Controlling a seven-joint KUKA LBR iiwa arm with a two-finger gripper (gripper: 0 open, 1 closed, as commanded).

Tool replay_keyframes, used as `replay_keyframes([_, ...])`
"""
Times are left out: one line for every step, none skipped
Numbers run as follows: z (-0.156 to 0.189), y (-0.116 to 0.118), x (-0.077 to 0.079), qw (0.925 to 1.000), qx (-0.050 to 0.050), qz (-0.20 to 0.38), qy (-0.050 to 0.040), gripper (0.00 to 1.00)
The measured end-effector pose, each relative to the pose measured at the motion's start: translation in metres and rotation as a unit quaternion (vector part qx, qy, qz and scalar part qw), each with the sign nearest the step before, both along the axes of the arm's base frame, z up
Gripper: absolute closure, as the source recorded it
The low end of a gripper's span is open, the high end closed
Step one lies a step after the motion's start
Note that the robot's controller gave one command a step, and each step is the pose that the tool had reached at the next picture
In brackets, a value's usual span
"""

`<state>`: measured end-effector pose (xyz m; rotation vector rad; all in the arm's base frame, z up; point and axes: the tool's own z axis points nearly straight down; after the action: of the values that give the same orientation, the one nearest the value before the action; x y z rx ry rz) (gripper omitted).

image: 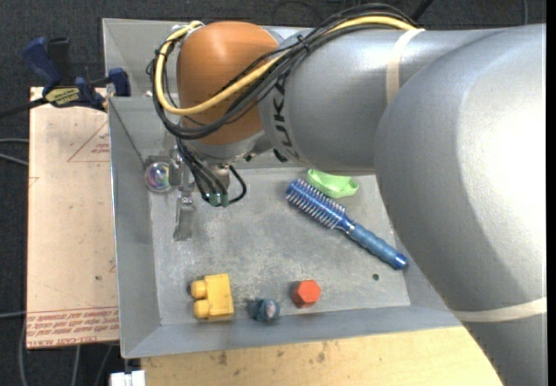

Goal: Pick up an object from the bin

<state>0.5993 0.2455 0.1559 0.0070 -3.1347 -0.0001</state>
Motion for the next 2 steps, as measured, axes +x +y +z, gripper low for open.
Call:
replay_keyframes([-0.033, -0.007, -0.078, 0.9987, -0.001, -0.051, 0.001, 0.0])
replay_keyframes([-0.021, -0.085, -0.093, 0.9996, -0.001, 0.029, -0.0031, 0.0])
